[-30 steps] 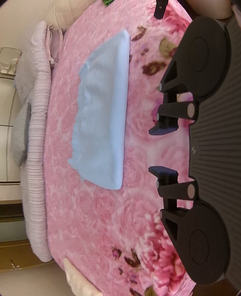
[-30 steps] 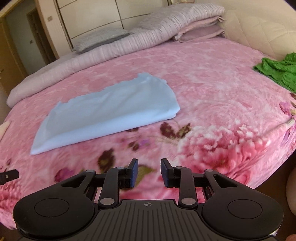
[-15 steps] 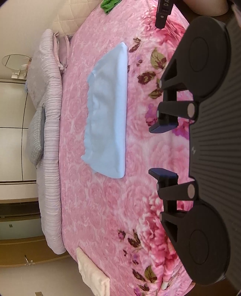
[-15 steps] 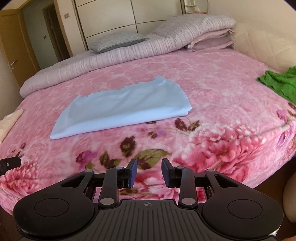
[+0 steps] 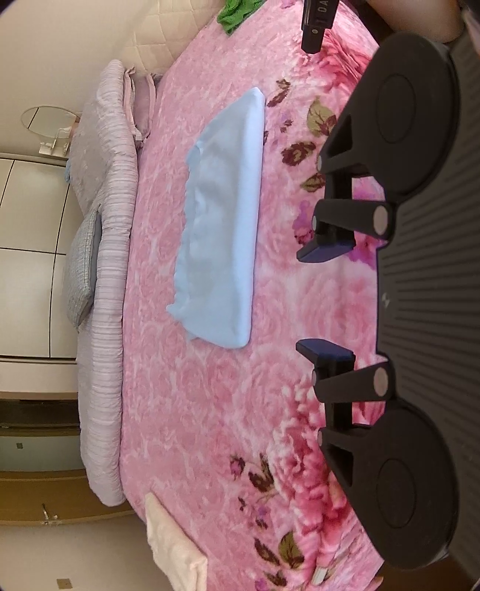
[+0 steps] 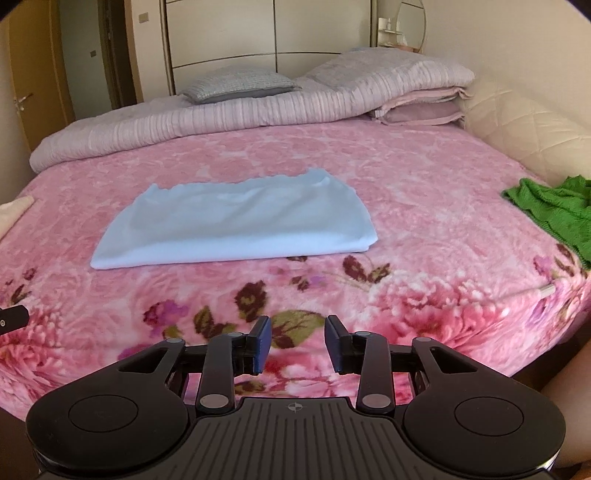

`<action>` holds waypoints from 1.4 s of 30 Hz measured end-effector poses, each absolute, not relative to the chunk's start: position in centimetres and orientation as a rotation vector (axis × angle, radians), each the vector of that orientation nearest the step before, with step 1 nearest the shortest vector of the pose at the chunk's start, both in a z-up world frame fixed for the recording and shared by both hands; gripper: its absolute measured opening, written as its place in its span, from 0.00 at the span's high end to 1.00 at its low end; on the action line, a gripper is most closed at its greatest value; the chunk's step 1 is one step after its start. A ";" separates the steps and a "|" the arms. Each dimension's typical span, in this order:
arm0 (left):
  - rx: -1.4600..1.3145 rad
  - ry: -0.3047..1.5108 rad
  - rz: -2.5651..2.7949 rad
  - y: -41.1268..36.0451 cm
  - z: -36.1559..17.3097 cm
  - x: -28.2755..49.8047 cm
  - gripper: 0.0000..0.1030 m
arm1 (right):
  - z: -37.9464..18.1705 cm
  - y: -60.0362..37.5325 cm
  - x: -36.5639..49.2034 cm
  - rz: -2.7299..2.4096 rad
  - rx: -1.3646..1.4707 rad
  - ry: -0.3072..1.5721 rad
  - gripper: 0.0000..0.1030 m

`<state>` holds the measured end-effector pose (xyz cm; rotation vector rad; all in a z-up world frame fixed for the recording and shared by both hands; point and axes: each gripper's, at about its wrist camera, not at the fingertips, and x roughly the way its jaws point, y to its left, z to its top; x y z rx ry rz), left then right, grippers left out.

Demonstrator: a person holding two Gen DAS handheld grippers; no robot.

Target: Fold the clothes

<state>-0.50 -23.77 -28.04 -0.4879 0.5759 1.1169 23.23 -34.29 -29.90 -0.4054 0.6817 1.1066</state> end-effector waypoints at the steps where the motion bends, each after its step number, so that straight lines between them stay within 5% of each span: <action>1: -0.494 0.574 1.108 -23.6 -28.2 -0.3 0.60 | -30.0 -34.1 23.5 1.099 -0.408 0.683 0.65; 17: -0.649 0.604 1.100 -16.4 -32.6 -0.4 0.60 | -33.8 -28.9 27.4 1.032 -0.405 0.808 0.64; 22: -0.880 0.507 1.089 -12.4 -35.1 -1.7 0.58 | -37.1 -28.9 32.9 1.082 0.008 1.105 0.60; 25: -1.075 0.377 1.093 -9.4 -36.8 -2.8 0.56 | -40.1 -28.7 36.9 1.022 0.337 1.317 0.40; 38: -1.445 0.038 1.120 -0.3 -43.0 -1.6 0.53 | -44.6 -22.6 44.9 0.854 0.650 1.328 0.39; 40: -1.451 0.003 1.111 0.1 -43.3 -1.7 0.55 | -44.6 -21.6 45.3 0.861 0.630 1.314 0.47; 42: -1.422 0.016 1.123 0.2 -43.4 -1.6 0.83 | -44.7 -20.7 45.8 0.831 0.556 1.312 0.82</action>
